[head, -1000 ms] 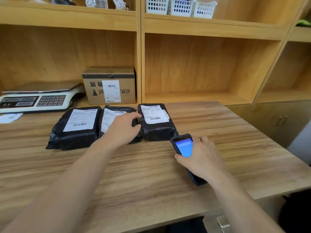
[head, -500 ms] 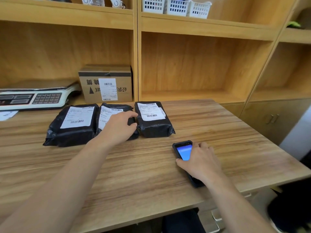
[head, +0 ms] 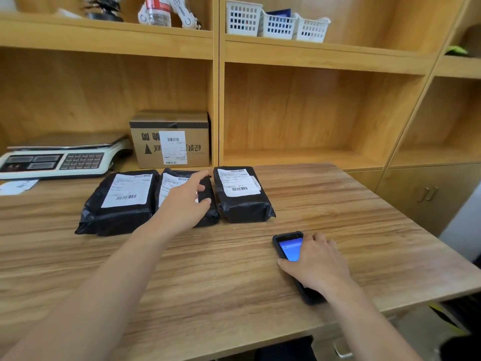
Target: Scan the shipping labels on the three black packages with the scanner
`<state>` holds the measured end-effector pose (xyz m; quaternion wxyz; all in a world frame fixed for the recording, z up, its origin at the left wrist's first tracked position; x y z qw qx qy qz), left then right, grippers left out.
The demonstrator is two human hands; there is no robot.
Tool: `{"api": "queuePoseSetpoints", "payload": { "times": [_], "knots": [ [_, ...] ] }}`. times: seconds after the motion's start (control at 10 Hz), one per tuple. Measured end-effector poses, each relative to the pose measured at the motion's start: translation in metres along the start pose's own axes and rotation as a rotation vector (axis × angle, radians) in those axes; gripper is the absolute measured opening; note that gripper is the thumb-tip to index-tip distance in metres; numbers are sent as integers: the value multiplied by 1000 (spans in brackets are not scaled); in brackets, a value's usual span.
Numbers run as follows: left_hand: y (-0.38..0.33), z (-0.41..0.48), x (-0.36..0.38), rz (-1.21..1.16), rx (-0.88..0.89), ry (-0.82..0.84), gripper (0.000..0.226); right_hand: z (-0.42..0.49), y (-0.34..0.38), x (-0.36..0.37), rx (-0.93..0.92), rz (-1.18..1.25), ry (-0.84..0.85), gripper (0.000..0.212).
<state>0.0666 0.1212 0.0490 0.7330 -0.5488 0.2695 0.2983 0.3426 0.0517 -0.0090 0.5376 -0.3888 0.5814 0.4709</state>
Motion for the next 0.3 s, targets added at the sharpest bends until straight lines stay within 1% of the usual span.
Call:
{"api": "queuePoseSetpoints", "payload": {
  "times": [0.1,0.2,0.3],
  "knots": [
    [4,-1,-1,-2,-19,16,63,3,-3,1,-14,-6,7,84],
    [7,-4,-5,15,-27,24,55,3,-2,-2,-13,11,18,90],
    [7,-2,-14,-37,-55,-13,49,4,4,-9,-62,104,-14,92]
  ]
}}
Point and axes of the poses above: each hand's wrist, its own z-axis towards the middle knuckle, its own x-axis out of the palm, y = z × x, the point moved 2 cm from there along z, towards the middle knuckle, and after that the axes turned 2 degrees about x, right-handed, at the moved point
